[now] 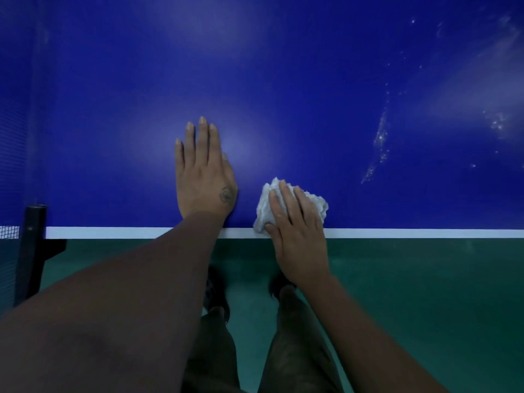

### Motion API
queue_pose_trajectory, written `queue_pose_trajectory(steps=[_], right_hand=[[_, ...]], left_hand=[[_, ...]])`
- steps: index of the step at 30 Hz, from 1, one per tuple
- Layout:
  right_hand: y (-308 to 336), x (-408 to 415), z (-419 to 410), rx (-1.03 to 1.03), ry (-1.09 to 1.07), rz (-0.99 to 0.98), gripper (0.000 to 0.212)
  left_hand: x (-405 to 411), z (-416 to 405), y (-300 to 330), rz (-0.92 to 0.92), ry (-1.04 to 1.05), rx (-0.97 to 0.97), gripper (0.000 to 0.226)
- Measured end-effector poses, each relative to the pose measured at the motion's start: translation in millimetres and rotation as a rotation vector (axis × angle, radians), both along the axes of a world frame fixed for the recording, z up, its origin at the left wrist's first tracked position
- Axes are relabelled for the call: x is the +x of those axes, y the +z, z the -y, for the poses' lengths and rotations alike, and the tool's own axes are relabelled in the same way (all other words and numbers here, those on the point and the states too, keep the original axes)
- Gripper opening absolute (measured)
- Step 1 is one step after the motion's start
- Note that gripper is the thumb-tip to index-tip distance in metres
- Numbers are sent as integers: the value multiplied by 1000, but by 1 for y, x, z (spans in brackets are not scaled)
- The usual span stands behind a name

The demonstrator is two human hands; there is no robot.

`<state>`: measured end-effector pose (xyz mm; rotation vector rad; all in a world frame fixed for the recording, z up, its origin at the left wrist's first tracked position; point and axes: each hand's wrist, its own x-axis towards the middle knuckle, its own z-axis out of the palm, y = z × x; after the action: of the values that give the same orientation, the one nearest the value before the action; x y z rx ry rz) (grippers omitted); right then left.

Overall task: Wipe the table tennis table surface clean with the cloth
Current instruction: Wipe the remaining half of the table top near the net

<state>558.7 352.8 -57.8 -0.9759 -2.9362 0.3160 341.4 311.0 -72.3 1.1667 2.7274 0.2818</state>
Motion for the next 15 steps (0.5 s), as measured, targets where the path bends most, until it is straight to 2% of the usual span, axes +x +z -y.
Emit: queue_pose_trajectory(steps=[8,15], right_hand=[[-5,-22,-109,-17,68,-60,54],[-13,-70,-245,-10,191,-131,53]], left_hand=[[12,-18,12,-48,17,1,59],[28,-139,14,-7,59,83,58]])
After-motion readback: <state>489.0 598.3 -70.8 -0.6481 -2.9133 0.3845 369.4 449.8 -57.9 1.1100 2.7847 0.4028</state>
